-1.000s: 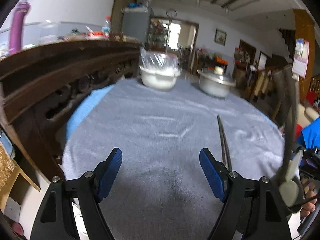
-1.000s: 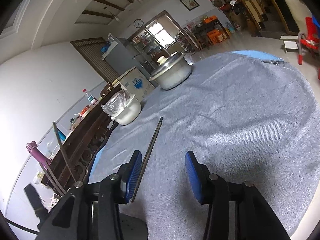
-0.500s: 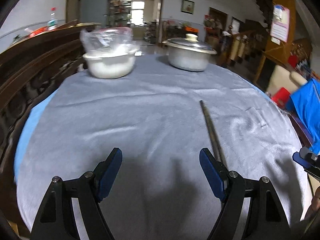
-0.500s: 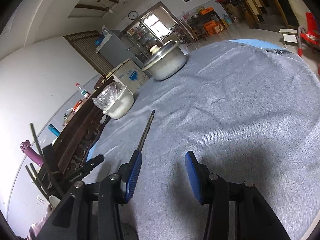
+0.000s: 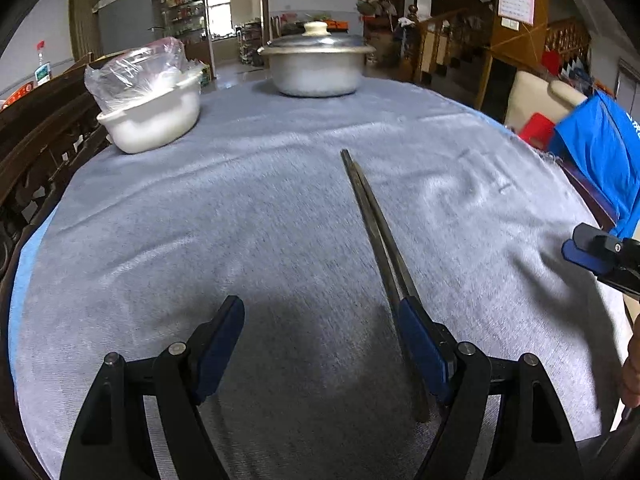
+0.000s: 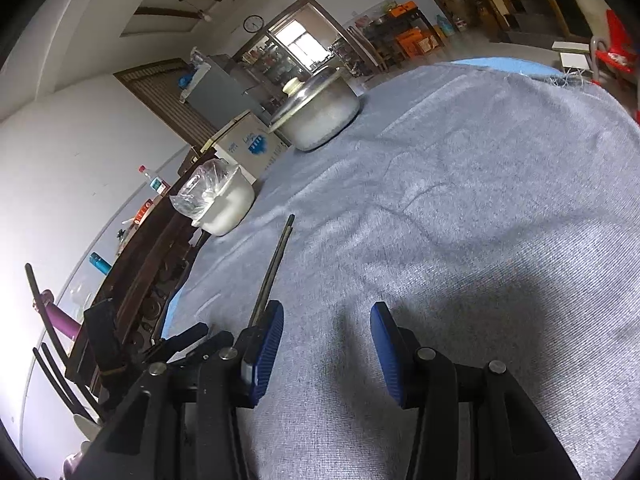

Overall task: Organize utensils
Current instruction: 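Move the open left gripper over the two dark chopsticks on the cloth, then close the left gripper on one chopstick while the right gripper grasps the other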

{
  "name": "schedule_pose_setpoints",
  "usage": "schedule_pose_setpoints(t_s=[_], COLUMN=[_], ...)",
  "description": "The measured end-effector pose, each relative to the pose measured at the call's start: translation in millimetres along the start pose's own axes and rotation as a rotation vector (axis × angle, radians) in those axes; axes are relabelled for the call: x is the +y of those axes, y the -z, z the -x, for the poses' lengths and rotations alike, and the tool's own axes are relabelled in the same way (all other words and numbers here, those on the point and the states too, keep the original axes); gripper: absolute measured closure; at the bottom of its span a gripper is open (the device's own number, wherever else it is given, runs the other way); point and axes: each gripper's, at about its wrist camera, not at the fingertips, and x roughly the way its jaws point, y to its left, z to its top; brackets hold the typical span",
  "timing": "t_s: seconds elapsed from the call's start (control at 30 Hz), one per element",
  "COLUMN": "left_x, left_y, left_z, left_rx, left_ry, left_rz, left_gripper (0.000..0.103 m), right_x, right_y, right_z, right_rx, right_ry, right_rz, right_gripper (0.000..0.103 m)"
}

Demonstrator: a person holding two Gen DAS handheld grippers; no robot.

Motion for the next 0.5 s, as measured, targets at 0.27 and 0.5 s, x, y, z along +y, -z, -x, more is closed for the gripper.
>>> schedule_pose_setpoints(t_s=[0.27,0.5], left_x=[-10.3,-2.4], left_y=[-5.4,-20.5], left_z=[-16.2,-28.5], left_rx=[0.061,0.08], left_ry=[-0.007,-0.045], left_rz=[-0.04,0.039], left_gripper=[0.022,0.022], right_x=[-9.4,-10.2], right_y=[-2.1,-2.8], right_z=[3.5,2.5], right_rx=[-0.01,-0.006], right_ry=[0.004,0.003], right_rz=[-0.021,-0.021], right_gripper=[0.055,0.055])
